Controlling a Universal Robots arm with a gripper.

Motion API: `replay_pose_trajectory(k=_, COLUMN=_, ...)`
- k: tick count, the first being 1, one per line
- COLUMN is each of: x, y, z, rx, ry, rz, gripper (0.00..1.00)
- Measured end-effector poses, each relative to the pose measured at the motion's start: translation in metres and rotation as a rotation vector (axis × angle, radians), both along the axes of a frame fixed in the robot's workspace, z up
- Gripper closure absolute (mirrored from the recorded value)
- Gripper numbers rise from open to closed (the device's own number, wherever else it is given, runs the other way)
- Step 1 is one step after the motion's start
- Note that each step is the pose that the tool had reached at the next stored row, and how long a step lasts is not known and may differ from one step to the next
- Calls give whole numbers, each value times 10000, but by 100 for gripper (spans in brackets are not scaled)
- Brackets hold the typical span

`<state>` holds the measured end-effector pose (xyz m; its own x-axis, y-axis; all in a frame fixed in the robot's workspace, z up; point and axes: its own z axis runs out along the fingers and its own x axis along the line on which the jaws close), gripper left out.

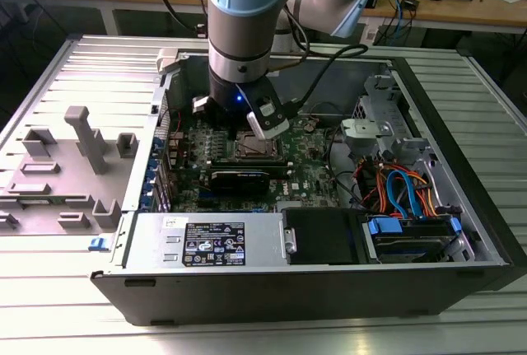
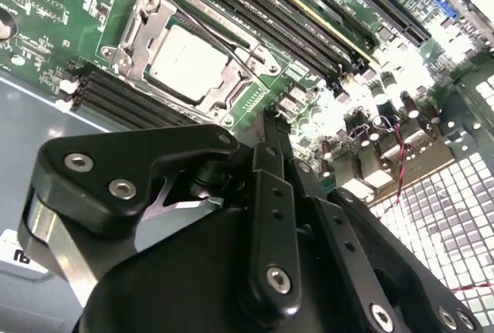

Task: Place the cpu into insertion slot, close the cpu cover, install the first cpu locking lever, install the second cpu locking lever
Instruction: 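Install the second cpu locking lever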

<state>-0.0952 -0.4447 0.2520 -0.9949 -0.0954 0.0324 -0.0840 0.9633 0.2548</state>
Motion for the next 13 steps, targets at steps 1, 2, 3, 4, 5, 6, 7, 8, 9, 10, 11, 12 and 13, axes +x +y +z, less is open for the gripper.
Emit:
replay_pose_trajectory(k=1, x=0, y=0, z=0, rx=1, ry=-1, rz=0, gripper=89)
replay_pose_trajectory(k=2, x=0, y=0, z=1, rx=-1, ry=0, rz=0, gripper=89)
replay_pose_trajectory(k=3, x=0, y=0, z=1, rx=-1, ry=1, rz=0, gripper=89)
replay_pose_trajectory(k=4, x=0, y=0, z=1, rx=-1, ry=1, rz=0, gripper=89)
replay_pose_trajectory(k=5, x=0, y=0, z=1, rx=-2, ry=1, rz=0, gripper=89)
replay_pose_trajectory(k=6, x=0, y=0, z=1, rx=-1, ry=1, rz=0, gripper=89)
replay_pose_trajectory(k=7, x=0, y=0, z=1, rx=-1, ry=0, rz=0, gripper=89)
replay_pose_trajectory(k=8, x=0, y=0, z=2, rx=0, ry=5, rz=0, gripper=89)
replay_pose_trajectory(k=9, x=0, y=0, z=4, rx=-1, ry=19, rz=0, gripper=89)
replay_pose_trajectory(k=10, x=1, y=0, z=10, rx=-4, ry=48, rz=1, gripper=89)
replay_pose_trajectory(k=11, x=0, y=-1, z=17, rx=-5, ry=68, rz=0, gripper=89)
replay_pose_trajectory(k=12, x=1, y=0, z=26, rx=-2, ry=90, rz=0, gripper=89)
replay_pose_trajectory(k=13, x=2, y=0, z=37, rx=-2, ry=103, rz=0, gripper=89)
